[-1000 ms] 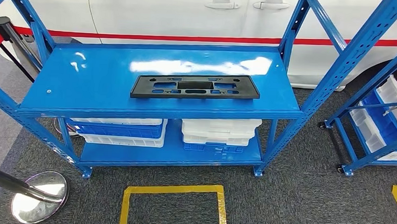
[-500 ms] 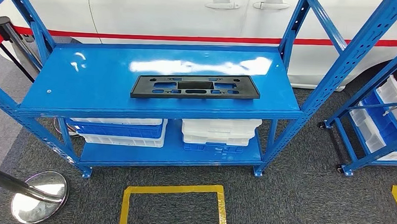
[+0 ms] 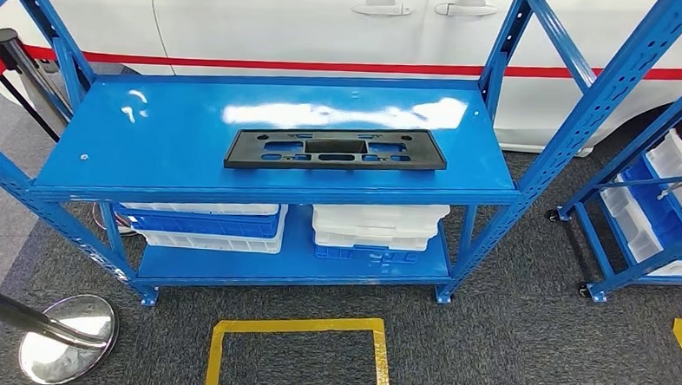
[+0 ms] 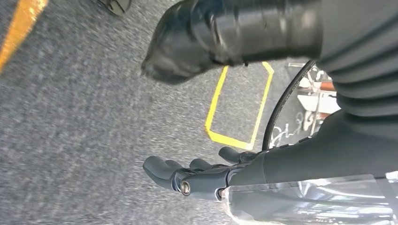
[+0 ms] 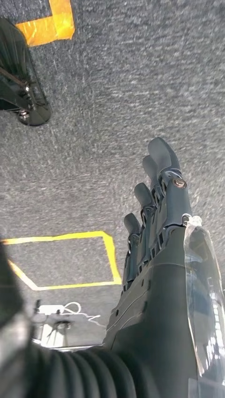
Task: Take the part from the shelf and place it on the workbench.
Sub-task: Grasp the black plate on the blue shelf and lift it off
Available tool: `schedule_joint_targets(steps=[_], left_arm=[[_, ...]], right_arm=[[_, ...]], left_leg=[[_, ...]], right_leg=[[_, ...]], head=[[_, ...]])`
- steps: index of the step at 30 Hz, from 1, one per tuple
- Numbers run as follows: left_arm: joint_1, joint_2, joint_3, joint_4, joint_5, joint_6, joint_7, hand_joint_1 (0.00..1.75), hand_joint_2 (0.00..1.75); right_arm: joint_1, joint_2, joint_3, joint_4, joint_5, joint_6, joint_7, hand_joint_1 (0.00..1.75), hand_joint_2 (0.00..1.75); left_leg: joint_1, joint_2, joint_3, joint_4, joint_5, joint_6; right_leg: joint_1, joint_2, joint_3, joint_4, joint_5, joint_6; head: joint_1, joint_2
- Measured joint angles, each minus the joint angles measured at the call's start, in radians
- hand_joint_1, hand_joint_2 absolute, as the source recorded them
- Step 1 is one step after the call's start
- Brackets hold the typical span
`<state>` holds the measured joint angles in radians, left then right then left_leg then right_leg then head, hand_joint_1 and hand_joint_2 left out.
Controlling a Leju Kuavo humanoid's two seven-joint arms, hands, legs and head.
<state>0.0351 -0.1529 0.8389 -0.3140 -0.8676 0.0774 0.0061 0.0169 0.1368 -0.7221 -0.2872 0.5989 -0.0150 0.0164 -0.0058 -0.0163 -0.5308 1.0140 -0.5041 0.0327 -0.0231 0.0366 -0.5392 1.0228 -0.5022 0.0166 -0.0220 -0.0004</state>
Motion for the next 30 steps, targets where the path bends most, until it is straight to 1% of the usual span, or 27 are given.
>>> schedule_joint_targets(steps=[11,16,22,30], left_arm=[[-0.036,-0.048,0.241,0.034,-0.246,0.017,-0.001,0.00,0.00],[-0.050,-0.063,0.333,0.050,-0.357,0.022,-0.003,0.00,0.00],[-0.058,-0.069,0.383,0.060,-0.404,0.026,-0.004,0.00,0.00],[-0.060,-0.074,0.418,0.064,-0.394,0.025,-0.009,0.00,0.00]], right_arm=[[-0.037,0.044,-0.220,0.040,0.161,-0.008,-0.004,0.00,0.00],[-0.051,0.058,-0.298,0.055,0.232,-0.010,-0.009,0.00,0.00],[-0.058,0.066,-0.354,0.065,0.263,-0.010,-0.016,0.00,0.00],[-0.064,0.068,-0.371,0.070,0.289,-0.010,-0.017,0.00,0.00]], left_leg=[[0.000,0.000,0.000,0.000,0.000,0.000],[0.000,0.000,0.000,0.000,0.000,0.000],[0.000,0.000,0.000,0.000,0.000,0.000],[0.000,0.000,0.001,0.000,0.000,0.000]], right_leg=[[0.000,0.000,0.000,0.000,0.000,0.000],[0.000,0.000,0.000,0.000,0.000,0.000],[0.000,0.000,0.000,0.000,0.000,0.000],[0.000,0.000,0.001,0.000,0.000,0.000]], head=[[0.000,0.000],[0.000,0.000],[0.000,0.000],[0.000,0.000]])
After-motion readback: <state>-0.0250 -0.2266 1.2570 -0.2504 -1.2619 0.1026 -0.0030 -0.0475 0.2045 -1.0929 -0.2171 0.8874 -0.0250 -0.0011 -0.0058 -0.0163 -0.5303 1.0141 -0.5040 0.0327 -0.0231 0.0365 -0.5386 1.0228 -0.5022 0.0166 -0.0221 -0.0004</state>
